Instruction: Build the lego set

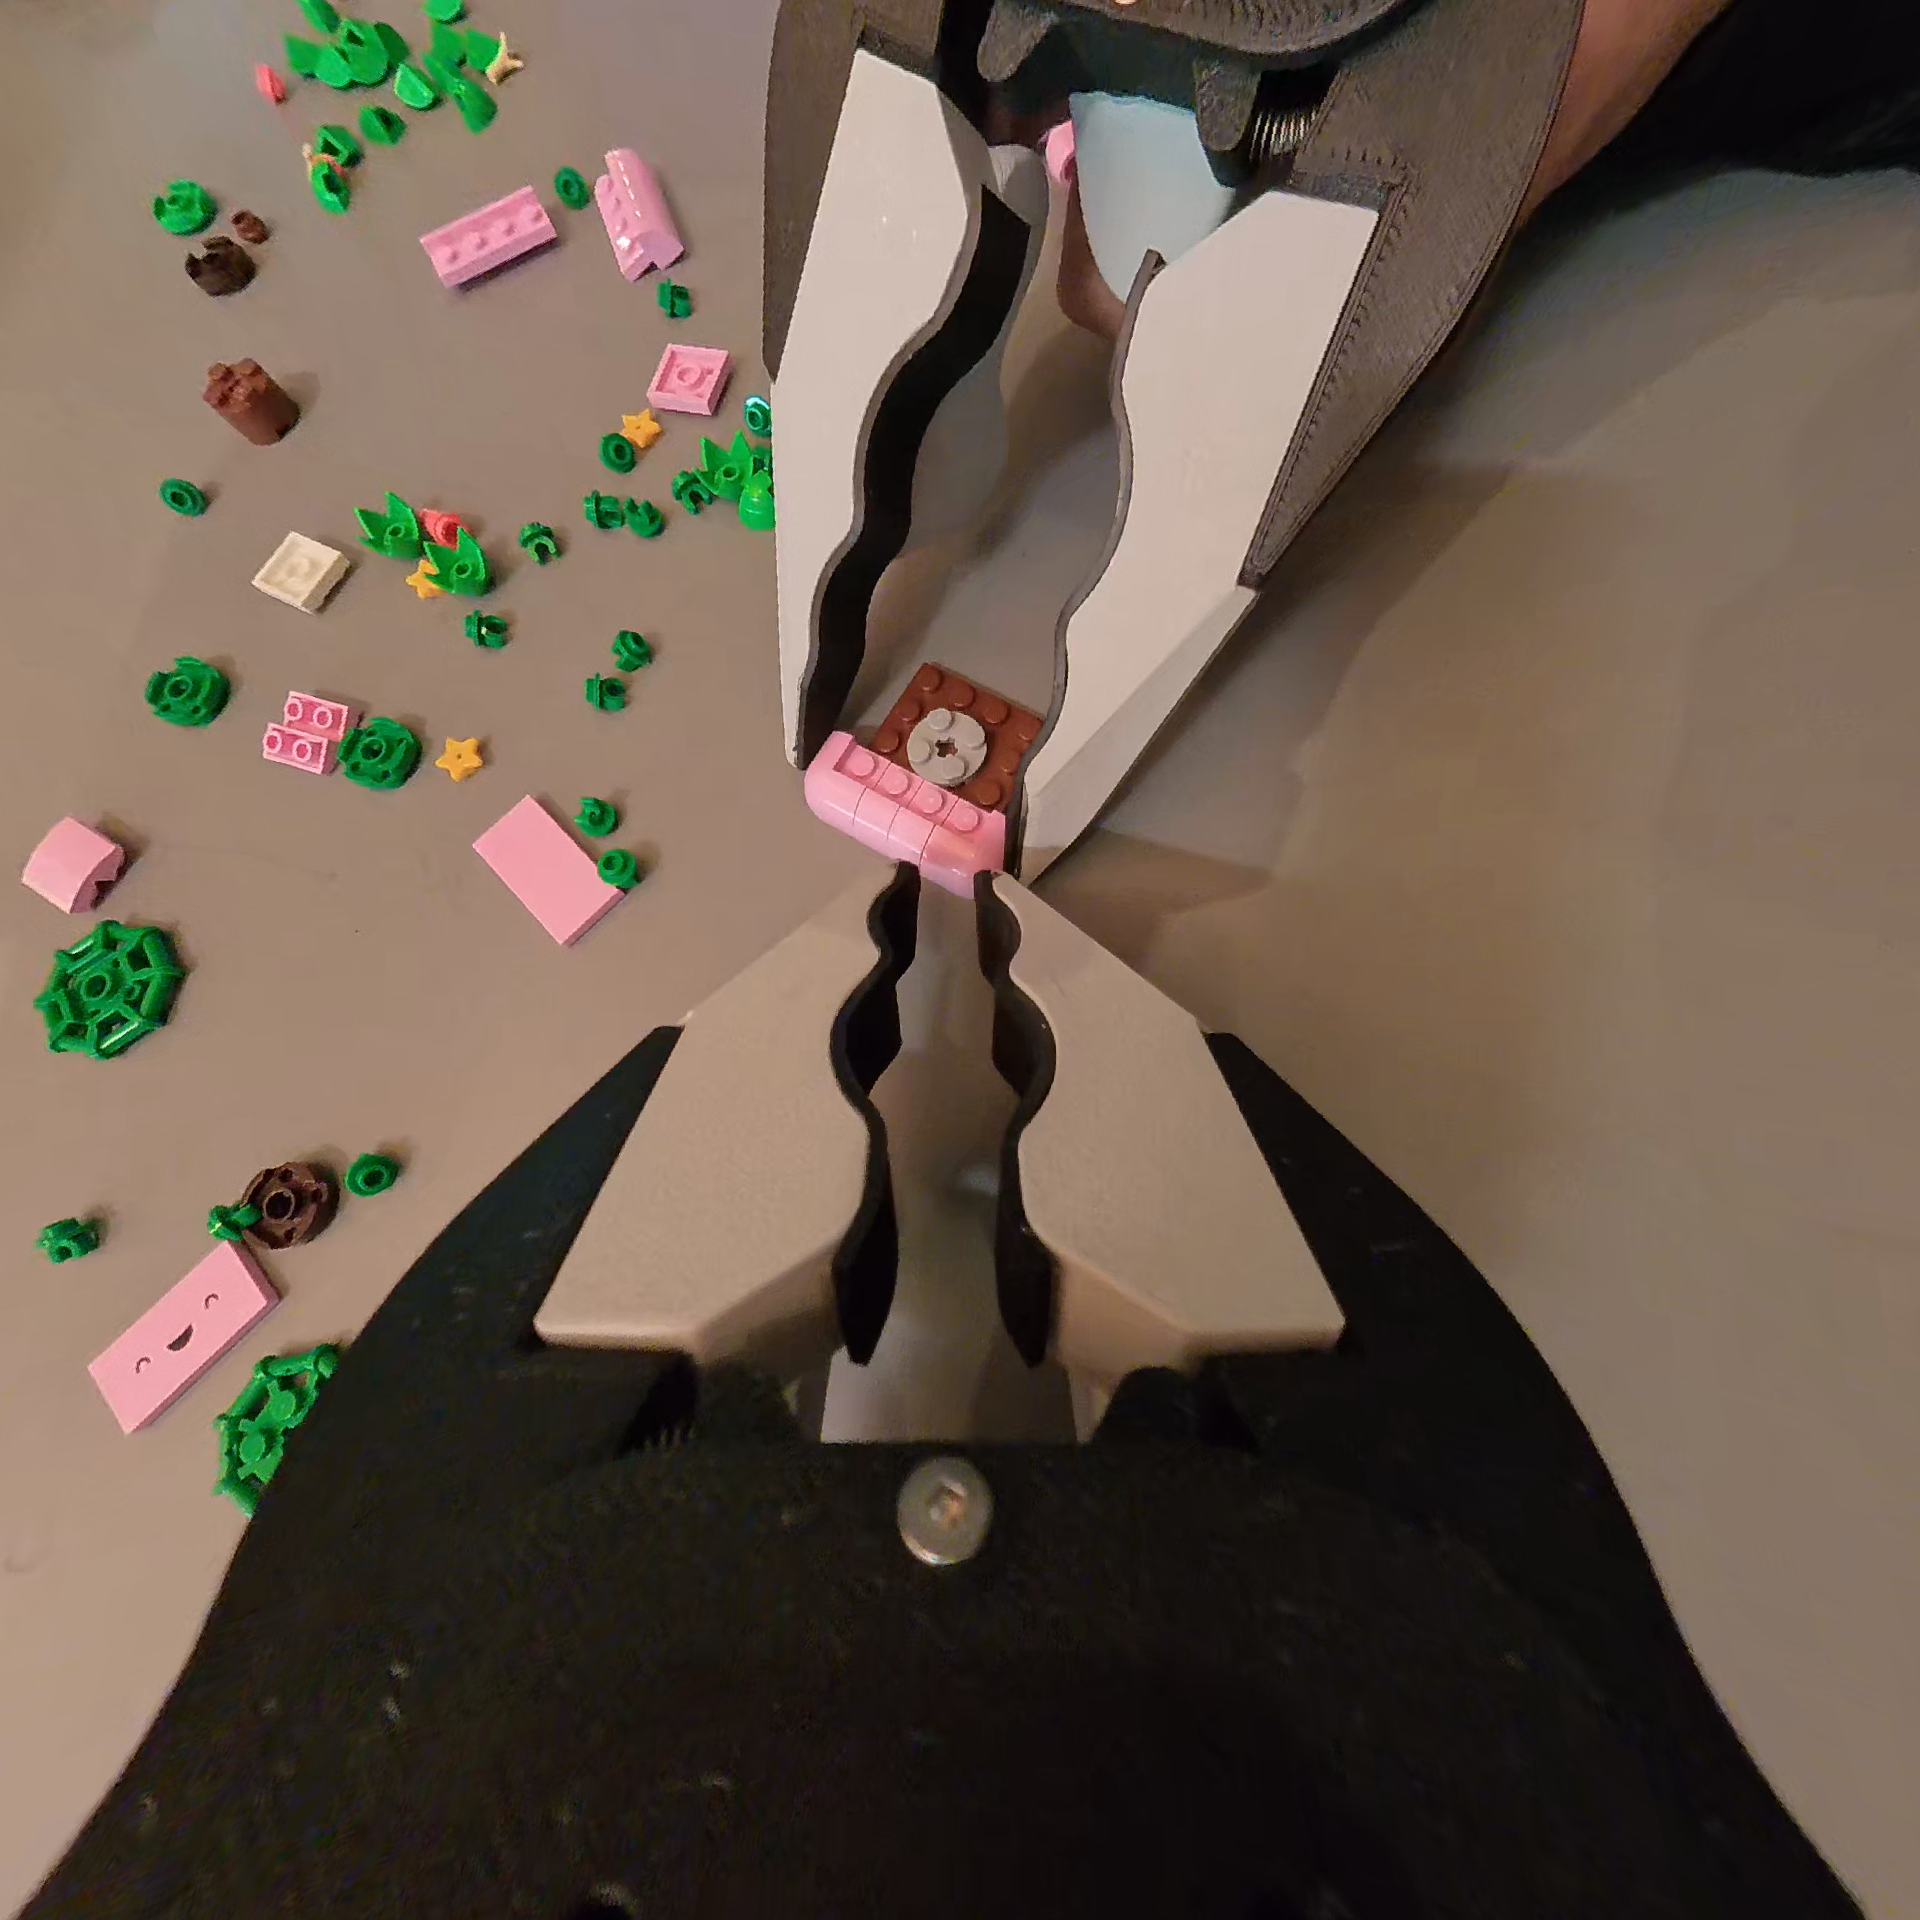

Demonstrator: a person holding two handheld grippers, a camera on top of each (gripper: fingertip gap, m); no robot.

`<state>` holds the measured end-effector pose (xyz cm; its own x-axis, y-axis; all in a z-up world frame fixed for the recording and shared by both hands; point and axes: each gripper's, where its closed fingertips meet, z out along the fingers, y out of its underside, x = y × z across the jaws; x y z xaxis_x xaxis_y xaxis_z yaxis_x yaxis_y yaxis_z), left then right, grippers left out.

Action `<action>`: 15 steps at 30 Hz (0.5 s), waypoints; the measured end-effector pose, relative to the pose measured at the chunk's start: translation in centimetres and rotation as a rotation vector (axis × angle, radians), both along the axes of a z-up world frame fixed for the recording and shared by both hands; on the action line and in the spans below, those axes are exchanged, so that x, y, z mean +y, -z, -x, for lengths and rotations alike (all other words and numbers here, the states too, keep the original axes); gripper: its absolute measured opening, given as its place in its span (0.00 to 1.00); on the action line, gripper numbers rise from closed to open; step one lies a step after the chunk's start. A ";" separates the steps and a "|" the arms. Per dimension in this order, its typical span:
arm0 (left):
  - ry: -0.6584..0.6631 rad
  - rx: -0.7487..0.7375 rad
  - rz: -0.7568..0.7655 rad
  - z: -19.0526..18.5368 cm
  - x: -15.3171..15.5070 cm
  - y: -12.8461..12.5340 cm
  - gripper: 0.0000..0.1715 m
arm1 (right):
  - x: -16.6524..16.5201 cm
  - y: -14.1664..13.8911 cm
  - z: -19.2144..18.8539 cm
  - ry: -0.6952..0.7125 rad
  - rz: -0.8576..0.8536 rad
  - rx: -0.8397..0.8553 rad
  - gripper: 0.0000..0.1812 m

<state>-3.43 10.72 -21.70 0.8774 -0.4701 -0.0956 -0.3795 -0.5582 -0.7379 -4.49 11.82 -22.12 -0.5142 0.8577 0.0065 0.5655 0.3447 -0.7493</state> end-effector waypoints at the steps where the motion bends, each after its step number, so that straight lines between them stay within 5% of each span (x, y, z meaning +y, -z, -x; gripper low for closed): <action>1: -0.001 -0.002 0.001 0.0 0.0 0.0 0.04 | 0.0 0.0 0.0 0.000 0.003 -0.002 0.26; 9: -0.057 -0.084 -0.051 0.9 0.4 -1.3 0.15 | 0.0 -1.1 0.4 0.006 -0.020 0.086 0.26; 15: -0.072 -0.349 -0.213 1.4 0.4 -5.9 0.26 | 0.1 -7.3 0.5 0.017 0.326 0.271 0.26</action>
<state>-4.87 11.13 -15.85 0.9042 -0.4084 0.1246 -0.0519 -0.3948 -0.9173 -4.99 11.91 -14.87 -0.5172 0.8454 -0.1333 0.3368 0.0578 -0.9398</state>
